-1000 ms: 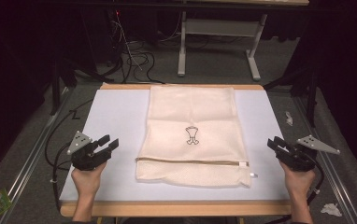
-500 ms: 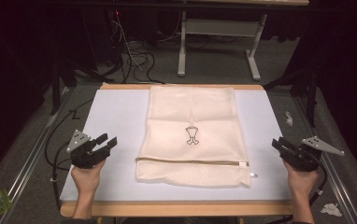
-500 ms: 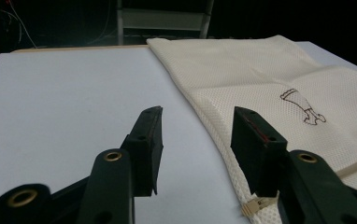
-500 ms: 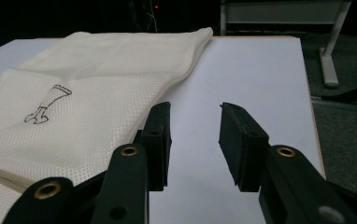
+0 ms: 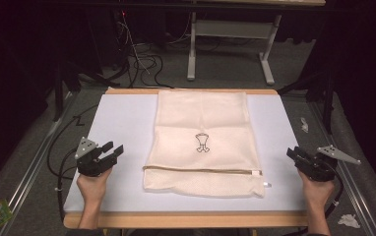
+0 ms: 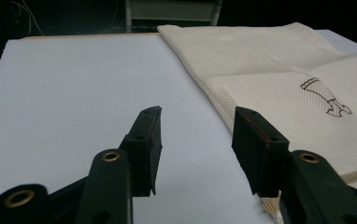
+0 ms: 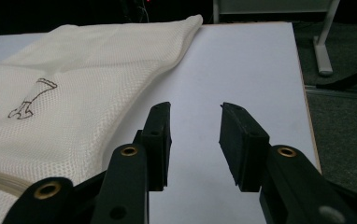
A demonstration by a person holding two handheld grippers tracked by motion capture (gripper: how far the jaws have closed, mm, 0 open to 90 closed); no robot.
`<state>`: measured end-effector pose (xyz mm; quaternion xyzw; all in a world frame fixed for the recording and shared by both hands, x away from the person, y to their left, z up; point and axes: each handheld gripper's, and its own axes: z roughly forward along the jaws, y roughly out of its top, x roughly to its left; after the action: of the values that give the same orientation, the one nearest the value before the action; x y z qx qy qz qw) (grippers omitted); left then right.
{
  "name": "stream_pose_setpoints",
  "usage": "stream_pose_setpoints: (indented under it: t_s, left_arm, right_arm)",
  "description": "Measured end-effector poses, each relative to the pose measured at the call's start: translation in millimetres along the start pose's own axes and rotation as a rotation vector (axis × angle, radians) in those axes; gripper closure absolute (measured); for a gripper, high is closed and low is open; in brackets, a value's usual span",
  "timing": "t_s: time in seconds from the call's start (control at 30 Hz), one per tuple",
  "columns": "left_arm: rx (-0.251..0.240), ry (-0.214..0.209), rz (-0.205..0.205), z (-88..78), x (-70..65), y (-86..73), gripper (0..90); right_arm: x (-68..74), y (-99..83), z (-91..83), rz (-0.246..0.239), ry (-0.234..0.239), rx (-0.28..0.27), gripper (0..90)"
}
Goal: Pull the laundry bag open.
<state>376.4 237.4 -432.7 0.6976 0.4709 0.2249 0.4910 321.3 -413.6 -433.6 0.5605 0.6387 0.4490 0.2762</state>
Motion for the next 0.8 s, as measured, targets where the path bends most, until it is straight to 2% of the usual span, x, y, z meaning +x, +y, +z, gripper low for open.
stream_pose_setpoints:
  t_s: [0.13, 0.3, 0.43, 0.63, 0.8]
  left_arm:
    - [0.005, 0.005, -0.016, 3.8, 3.0, -2.9, 52.3]
    - [0.021, 0.020, -0.006, 7.6, 3.7, -3.9, 52.0]
    - [0.029, 0.035, -0.008, 10.3, 5.9, -4.7, 51.9]
    - [0.040, 0.045, -0.006, 15.3, 6.7, -8.5, 51.5]
    - [0.059, 0.058, -0.022, 20.8, 10.5, -12.6, 51.2]
  right_arm:
    - [0.0, -1.7, 3.3, 0.006, -0.005, 0.003, 64.6]
    - [-1.0, -4.5, 6.5, 0.003, -0.014, 0.010, 64.5]
    - [-4.0, -7.5, 9.7, 0.022, -0.021, 0.022, 64.1]
    - [-4.2, -9.7, 14.4, 0.011, -0.036, 0.040, 63.6]
    - [-3.9, -12.5, 20.9, 0.014, -0.038, 0.049, 63.1]
